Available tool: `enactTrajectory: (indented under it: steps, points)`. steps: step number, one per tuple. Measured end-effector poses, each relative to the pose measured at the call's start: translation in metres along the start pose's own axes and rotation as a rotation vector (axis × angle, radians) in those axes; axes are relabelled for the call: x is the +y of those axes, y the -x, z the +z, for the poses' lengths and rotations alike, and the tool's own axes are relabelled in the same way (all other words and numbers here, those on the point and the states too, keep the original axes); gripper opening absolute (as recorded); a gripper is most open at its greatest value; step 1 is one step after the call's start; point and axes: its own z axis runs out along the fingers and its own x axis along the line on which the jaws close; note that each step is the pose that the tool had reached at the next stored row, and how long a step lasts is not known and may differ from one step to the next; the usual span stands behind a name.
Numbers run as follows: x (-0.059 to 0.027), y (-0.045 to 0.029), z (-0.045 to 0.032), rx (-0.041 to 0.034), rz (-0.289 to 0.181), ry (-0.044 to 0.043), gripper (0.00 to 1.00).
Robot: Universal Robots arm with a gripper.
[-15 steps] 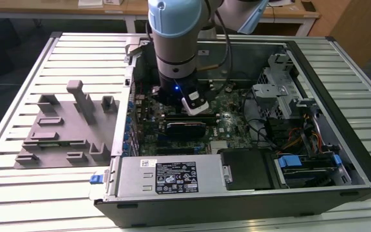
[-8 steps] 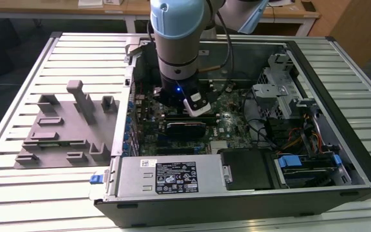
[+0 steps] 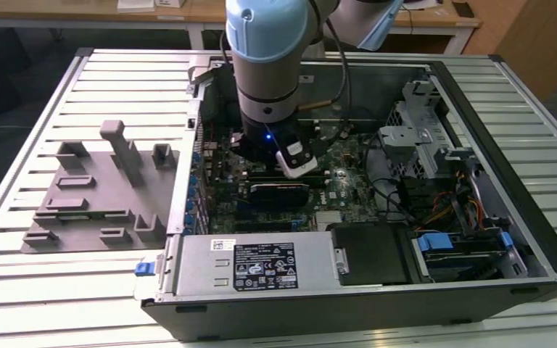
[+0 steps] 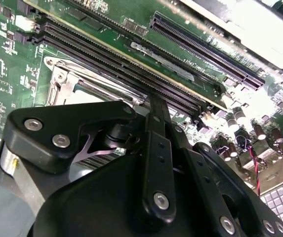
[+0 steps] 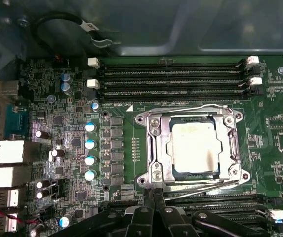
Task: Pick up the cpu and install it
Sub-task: 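Install the second cpu locking lever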
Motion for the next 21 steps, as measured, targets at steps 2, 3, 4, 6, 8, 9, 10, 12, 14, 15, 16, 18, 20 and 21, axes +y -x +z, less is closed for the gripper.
enactTrajectory:
  steps: [2, 3, 4, 6, 8, 9, 10, 12, 14, 15, 16, 18, 20, 21]
  points:
    - [-0.0002, 0.0, 0.0, 0.0012, -0.008, 0.0052, 0.11]
    - [-0.0003, 0.0, 0.0, 0.0014, -0.012, 0.0078, 0.11]
    - [-0.0006, 0.0, -0.0001, 0.0014, -0.015, 0.0094, 0.11]
    - [-0.0013, 0.0, -0.0001, 0.0015, -0.021, 0.0113, 0.11]
    - [-0.0017, 0.0001, -0.0001, 0.0018, -0.028, 0.0133, 0.11]
    - [-0.0019, 0.0001, -0.0001, 0.0018, -0.03, 0.0145, 0.11]
    - [-0.0022, 0.0001, -0.0001, 0.002, -0.033, 0.0157, 0.11]
    - [-0.0025, 0.0001, -0.0001, 0.0021, -0.039, 0.0196, 0.11]
    - [-0.0028, 0.0001, 0.0001, 0.0017, -0.045, 0.0274, 0.11]
    - [-0.0029, 0.0001, 0.0004, 0.0013, -0.047, 0.0323, 0.11]
    - [-0.0032, 0.0002, 0.0007, 0.0009, -0.05, 0.0369, 0.11]
    - [-0.0042, 0.0001, 0.0016, 0.0001, -0.054, 0.0438, 0.11]
    - [-0.0054, 0.0001, 0.0025, -0.001, -0.057, 0.0517, 0.11]
    - [-0.0057, 0.0001, 0.0029, -0.0019, -0.059, 0.0573, 0.11]
